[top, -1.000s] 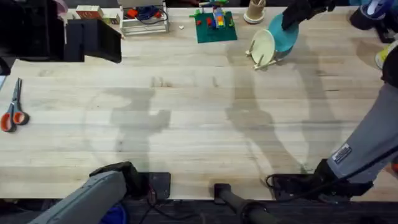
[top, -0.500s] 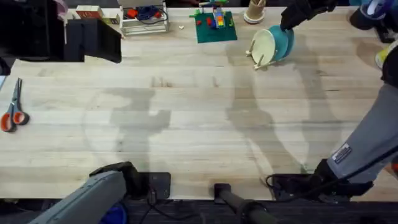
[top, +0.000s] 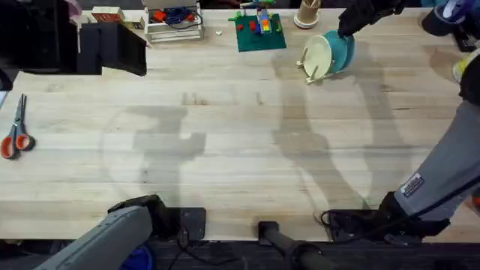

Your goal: Pick up the plates from the table one by one and place each into a slot on the dish rack.

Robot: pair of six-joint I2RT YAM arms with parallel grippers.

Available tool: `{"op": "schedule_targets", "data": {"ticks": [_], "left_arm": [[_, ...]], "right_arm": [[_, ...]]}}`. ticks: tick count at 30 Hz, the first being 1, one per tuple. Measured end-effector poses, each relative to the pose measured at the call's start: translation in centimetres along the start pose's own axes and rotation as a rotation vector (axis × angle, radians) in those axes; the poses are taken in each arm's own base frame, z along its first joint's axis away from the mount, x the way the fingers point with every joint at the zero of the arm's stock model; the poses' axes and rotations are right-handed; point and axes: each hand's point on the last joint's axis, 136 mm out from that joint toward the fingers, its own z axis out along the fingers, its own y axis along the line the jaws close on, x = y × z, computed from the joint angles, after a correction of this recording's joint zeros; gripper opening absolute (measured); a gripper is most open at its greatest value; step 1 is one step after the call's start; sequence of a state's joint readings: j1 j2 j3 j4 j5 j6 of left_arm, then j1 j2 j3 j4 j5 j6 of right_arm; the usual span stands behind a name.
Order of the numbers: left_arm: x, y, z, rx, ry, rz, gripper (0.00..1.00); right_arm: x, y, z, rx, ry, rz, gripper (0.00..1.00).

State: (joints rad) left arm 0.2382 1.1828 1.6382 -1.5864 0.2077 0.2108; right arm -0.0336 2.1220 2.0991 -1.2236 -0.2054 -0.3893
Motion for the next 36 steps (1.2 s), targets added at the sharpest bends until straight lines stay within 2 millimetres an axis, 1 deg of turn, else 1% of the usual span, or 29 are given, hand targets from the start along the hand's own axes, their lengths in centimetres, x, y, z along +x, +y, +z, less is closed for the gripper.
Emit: {"op": "schedule_targets", "data": {"ticks": [6, 12, 14, 17, 20, 21, 23, 24, 25, 26, 28, 29, 31, 36], "left_arm": [[0.0, 0.0, 0.0, 0.0, 0.0, 0.0, 0.995], [0.0, 0.0, 0.0, 0.0, 0.0, 0.0, 0.995], [0.0, 0.0, 0.0, 0.0, 0.0, 0.0, 0.995], [0.0, 0.0, 0.0, 0.0, 0.0, 0.0, 0.996], [0.0, 0.0, 0.0, 0.0, 0.0, 0.0, 0.994], [0.0, 0.0, 0.0, 0.0, 0.0, 0.0, 0.995], [0.0, 0.0, 0.0, 0.0, 0.0, 0.0, 0.995], [0.0, 0.0, 0.0, 0.0, 0.0, 0.0, 0.995], [0.0, 0.0, 0.0, 0.0, 0.0, 0.0, 0.995], [0.0, 0.0, 0.0, 0.0, 0.0, 0.0, 0.995], [0.0, 0.0, 0.0, 0.0, 0.0, 0.0, 0.995], [0.0, 0.0, 0.0, 0.0, 0.0, 0.0, 0.995], [0.0, 0.0, 0.0, 0.0, 0.0, 0.0, 0.995], [0.0, 0.0, 0.0, 0.0, 0.0, 0.0, 0.995]], "right_arm": [[0.0, 0.3, 0.0, -0.003, 0.004, -0.004, 0.174], [0.3, 0.6, -0.6, -0.004, 0.007, 0.001, 0.231], [0.4, 0.8, -1.2, -0.003, 0.004, 0.003, 0.261], [0.4, 1.0, -2.3, 0.004, -0.012, 0.003, 0.358], [0.3, 1.4, -3.7, 0.014, -0.036, -0.003, 0.387], [0.4, 1.6, -4.4, 0.017, -0.047, -0.002, 0.426], [0.4, 1.9, -5.6, 0.026, -0.067, -0.008, 0.542], [0.4, 2.0, -6.2, 0.03, -0.079, -0.01, 0.557], [0.4, 2.2, -6.7, 0.034, -0.088, -0.012, 0.614], [0.4, 2.4, -7.3, 0.038, -0.099, -0.014, 0.706], [0.6, 2.7, -8.4, 0.043, -0.112, -0.016, 0.921], [0.8, 2.9, -8.9, 0.044, -0.115, -0.018, 0.972], [1.4, 3.4, -9.8, 0.043, -0.113, -0.017, 0.992], [3.1, 4.5, -11.3, 0.032, -0.082, -0.008, 0.992]]}}
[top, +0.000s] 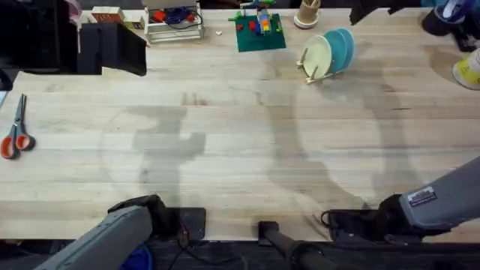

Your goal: Pick up the plates from the table one by one and place each into a slot on the dish rack.

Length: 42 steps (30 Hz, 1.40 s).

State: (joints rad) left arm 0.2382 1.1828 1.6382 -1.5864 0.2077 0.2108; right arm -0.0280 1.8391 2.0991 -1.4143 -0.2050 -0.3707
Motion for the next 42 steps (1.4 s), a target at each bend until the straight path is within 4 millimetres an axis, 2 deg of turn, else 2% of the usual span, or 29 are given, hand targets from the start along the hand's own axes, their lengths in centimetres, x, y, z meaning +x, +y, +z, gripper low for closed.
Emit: {"op": "schedule_targets", "data": {"ticks": [17, 23, 27, 36, 42], "left_arm": [[0.0, 0.0, 0.0, 0.0, 0.0, 0.0, 0.995], [0.0, 0.0, 0.0, 0.0, 0.0, 0.0, 0.995], [0.0, 0.0, 0.0, 0.0, 0.0, 0.0, 0.995], [0.0, 0.0, 0.0, 0.0, 0.0, 0.0, 0.995], [0.0, 0.0, 0.0, 0.0, 0.0, 0.0, 0.995]], "right_arm": [[4.7, 3.4, -5.9, -0.012, 0.031, 0.008, 0.992], [5.2, 4.1, -7.9, 0.009, -0.023, -0.004, 0.992], [6.6, 4.9, -9.1, 0.016, -0.043, -0.007, 0.991], [9.5, 6.3, -9.3, 0.027, -0.108, -0.011, 0.992], [12.6, 7.8, -9.0, 0.014, -0.126, -0.004, 0.992]]}}
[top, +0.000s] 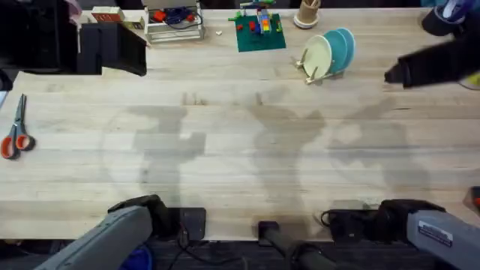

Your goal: Pick up the plates from the table one by one and place each into a slot on the dish rack.

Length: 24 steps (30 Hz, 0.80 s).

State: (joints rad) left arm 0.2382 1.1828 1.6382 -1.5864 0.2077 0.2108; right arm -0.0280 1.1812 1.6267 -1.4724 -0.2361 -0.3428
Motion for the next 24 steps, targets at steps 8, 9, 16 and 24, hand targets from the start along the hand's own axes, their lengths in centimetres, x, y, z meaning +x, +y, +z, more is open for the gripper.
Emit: {"op": "schedule_targets", "data": {"ticks": [8, 9, 16, 24], "left_arm": [[0.0, 0.0, 0.0, 0.0, 0.0, 0.0, 0.995], [0.0, 0.0, 0.0, 0.0, 0.0, 0.0, 0.995], [0.0, 0.0, 0.0, 0.0, 0.0, 0.0, 0.995], [0.0, 0.0, 0.0, 0.0, 0.0, 0.0, 0.995]], "right_arm": [[1.3, 1.2, -2.2, 0.026, -0.086, -0.019, 0.994], [1.3, 1.3, -2.4, 0.028, -0.093, -0.021, 0.994], [1.5, 1.4, -2.6, 0.03, -0.097, -0.022, 0.995], [1.5, 1.4, -2.6, 0.03, -0.097, -0.022, 0.995]]}}
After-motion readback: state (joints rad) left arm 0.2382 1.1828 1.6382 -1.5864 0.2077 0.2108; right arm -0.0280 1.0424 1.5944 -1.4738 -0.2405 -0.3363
